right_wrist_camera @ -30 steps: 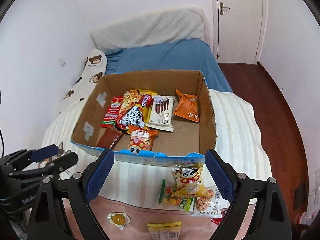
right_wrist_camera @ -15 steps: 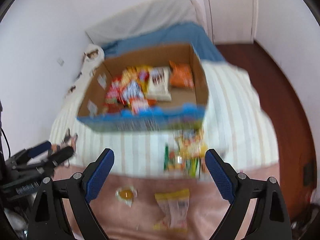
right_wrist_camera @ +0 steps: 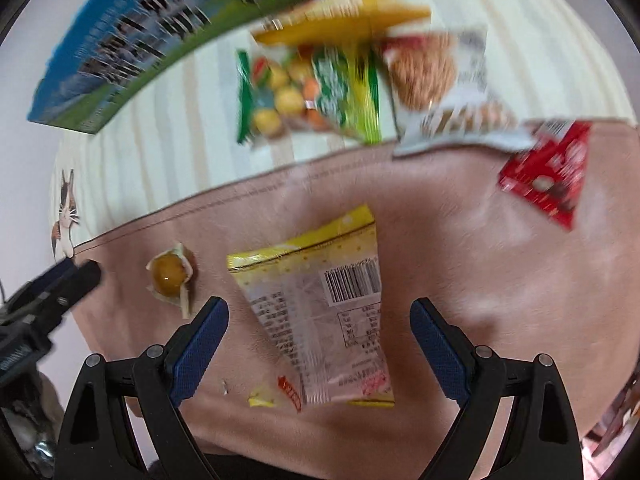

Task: Organize snacks
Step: 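Grasp the orange egg-yolk pastry with left tool while right tool grasps the yellow bread bag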

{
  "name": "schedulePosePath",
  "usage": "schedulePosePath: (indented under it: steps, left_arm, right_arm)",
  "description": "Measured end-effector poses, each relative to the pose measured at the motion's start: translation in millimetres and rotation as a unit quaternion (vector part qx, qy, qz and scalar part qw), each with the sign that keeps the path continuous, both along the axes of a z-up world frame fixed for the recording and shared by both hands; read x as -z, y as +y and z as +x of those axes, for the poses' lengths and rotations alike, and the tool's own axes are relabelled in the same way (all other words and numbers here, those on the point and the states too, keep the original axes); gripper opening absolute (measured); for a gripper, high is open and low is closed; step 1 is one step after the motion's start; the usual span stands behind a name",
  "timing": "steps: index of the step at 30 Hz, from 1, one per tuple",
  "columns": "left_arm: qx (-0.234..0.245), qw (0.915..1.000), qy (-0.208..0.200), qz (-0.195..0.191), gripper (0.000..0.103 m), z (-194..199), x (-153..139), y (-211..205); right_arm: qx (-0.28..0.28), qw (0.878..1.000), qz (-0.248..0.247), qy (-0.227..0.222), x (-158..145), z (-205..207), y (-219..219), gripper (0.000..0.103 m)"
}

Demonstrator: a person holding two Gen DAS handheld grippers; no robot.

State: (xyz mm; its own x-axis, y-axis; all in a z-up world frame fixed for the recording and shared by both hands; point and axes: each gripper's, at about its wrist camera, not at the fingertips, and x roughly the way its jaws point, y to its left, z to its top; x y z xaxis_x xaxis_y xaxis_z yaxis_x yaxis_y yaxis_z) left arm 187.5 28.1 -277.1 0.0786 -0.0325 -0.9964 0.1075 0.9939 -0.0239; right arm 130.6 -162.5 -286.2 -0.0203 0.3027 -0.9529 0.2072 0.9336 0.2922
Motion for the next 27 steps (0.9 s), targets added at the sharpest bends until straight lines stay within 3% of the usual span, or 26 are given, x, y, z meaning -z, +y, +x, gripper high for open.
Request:
schedulePosePath:
  steps: [2,6,9,10,11,12,19,27]
  left_arm:
    - [0.002,0.9994,0.033,-0.01,0.095,3,23,-2]
    - [-0.005,0.9959,0.087,-0.024,0.095,6,62,-5]
    - [-0.006,0.9954,0.093,-0.024,0.091,3,74,-6]
    - [-0.006,0.9962,0.084,-0.02,0.088,1,74,-6]
    - [-0.005,0.9965,0.08,-0.021,0.078,0,73,-7]
    - [-0.003,0.9968,0.077,-0.02,0.059,-2,71,-8]
    - [-0.025,0.9965,0.071,-0.035,0.056,-9,59,1]
    - [-0.032,0.9962,0.06,-0.055,0.056,-7,28,6]
  right_arm:
    - [0.003,1.0,0.004,0.003,9,-2,2,0.073]
    - [0.006,1.0,0.018,0.008,19,-5,6,0.07]
    - [-0.002,1.0,0.019,0.017,24,-3,13,0.07]
    - [-0.003,0.999,0.024,0.024,26,-2,16,0.07]
    - [-0.005,0.999,0.025,0.027,28,-2,19,0.07]
    - [-0.011,0.999,0.021,0.029,30,-1,22,0.07]
    - [-0.046,0.999,-0.004,0.012,28,-3,46,0.051]
    - [-0.027,0.999,0.023,-0.014,6,-4,45,0.047]
